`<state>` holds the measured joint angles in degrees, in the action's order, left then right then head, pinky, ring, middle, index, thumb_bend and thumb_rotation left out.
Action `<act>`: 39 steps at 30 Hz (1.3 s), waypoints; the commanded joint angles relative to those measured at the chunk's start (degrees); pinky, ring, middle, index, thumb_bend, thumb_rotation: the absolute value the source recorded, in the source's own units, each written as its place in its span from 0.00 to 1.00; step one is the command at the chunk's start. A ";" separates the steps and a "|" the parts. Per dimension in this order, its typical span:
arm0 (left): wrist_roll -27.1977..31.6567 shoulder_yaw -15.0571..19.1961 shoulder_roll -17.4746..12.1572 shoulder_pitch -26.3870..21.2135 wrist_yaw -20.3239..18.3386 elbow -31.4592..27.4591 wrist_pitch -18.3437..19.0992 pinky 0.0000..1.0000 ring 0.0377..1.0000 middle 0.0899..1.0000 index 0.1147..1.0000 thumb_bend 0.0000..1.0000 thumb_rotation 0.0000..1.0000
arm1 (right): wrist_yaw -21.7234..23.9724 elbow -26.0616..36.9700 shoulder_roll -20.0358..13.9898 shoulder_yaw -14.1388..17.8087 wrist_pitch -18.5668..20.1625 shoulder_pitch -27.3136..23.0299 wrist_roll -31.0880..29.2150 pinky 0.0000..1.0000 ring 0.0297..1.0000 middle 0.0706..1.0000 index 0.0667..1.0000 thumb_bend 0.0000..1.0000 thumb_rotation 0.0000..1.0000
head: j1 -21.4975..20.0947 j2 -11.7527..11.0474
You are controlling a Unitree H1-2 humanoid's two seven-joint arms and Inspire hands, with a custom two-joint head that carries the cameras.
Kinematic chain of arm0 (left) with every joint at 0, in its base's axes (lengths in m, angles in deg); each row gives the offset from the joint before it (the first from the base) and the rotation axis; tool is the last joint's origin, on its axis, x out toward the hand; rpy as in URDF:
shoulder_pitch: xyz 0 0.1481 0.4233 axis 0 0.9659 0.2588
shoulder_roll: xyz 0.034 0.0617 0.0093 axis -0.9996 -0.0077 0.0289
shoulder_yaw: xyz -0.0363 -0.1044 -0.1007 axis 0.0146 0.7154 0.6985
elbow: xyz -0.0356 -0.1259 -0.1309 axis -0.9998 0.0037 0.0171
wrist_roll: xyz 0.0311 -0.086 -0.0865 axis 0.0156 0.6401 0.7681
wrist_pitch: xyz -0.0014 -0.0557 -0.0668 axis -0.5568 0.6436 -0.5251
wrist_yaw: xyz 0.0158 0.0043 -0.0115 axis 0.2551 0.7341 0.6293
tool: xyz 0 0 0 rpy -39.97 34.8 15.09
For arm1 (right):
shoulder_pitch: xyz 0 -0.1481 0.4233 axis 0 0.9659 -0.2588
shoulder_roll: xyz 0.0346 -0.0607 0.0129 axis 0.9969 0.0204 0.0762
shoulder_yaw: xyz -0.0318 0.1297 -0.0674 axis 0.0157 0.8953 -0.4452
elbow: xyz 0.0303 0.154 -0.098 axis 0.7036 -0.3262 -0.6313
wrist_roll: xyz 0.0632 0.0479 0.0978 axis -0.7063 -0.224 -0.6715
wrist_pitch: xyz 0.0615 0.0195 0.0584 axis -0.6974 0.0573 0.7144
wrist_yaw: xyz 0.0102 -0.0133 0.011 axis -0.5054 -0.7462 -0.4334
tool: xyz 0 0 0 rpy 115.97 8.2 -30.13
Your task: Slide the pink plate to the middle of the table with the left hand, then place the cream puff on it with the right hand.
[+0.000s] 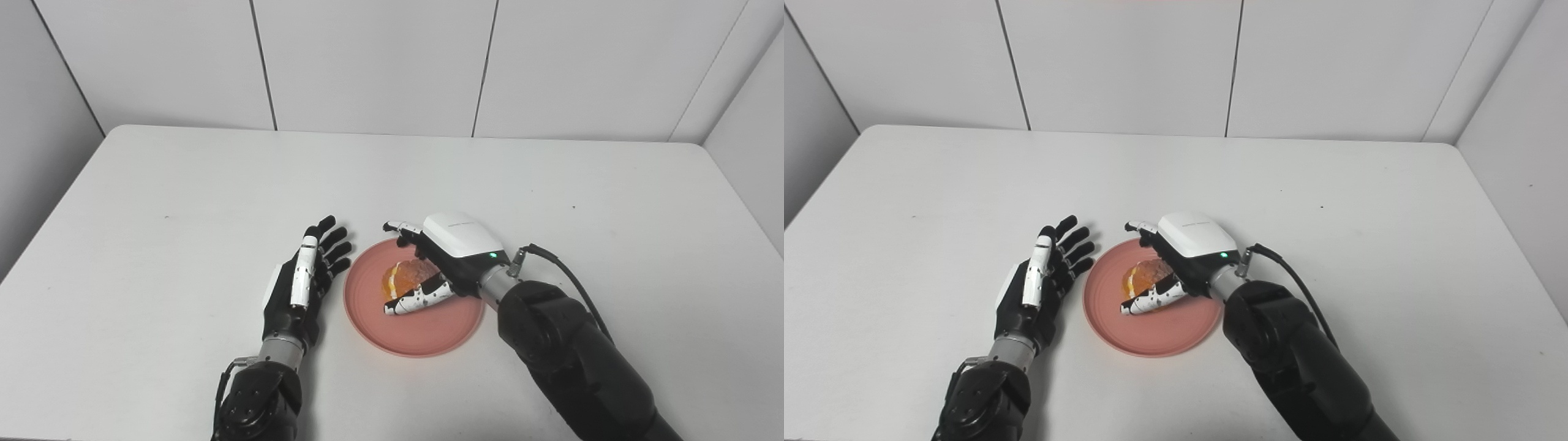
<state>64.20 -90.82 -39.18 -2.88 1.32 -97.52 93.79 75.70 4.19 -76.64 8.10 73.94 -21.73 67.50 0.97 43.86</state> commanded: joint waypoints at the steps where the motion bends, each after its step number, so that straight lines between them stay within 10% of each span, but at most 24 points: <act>1: -0.03 -0.08 0.51 -1.98 0.03 -1.95 -0.76 0.86 0.86 0.86 0.85 0.45 1.00 | 0.26 2.87 0.19 1.00 -1.38 -3.18 0.61 0.53 0.70 0.80 0.89 0.80 0.54 | 0.07 0.05; 11: 0.13 0.42 0.09 -2.08 -0.22 -1.74 -1.23 0.86 0.87 0.86 0.85 0.45 1.00 | 1.54 8.57 0.93 4.05 -0.64 -4.62 1.21 0.52 0.71 0.82 0.89 0.83 0.56 | -0.40 -0.24; 21: 0.12 0.91 -0.18 -2.03 -0.22 -2.39 -1.29 0.87 0.87 0.87 0.85 0.46 1.00 | 0.14 15.99 1.62 13.98 0.55 -4.11 -4.73 0.59 0.78 0.87 0.93 0.83 0.61 | -0.57 -0.45; 39: -2.46 0.60 -2.01 -1.20 -0.22 -4.07 -4.44 0.87 0.87 0.87 0.85 0.47 0.98 | -13.53 17.34 9.76 27.51 0.42 8.80 -21.62 0.73 0.86 0.93 1.00 0.83 0.86 | -1.17 -0.50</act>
<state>62.46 -90.00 -41.10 -2.87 1.30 -99.40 92.67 64.23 19.78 -67.38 34.94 74.31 -11.54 46.92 -0.35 43.33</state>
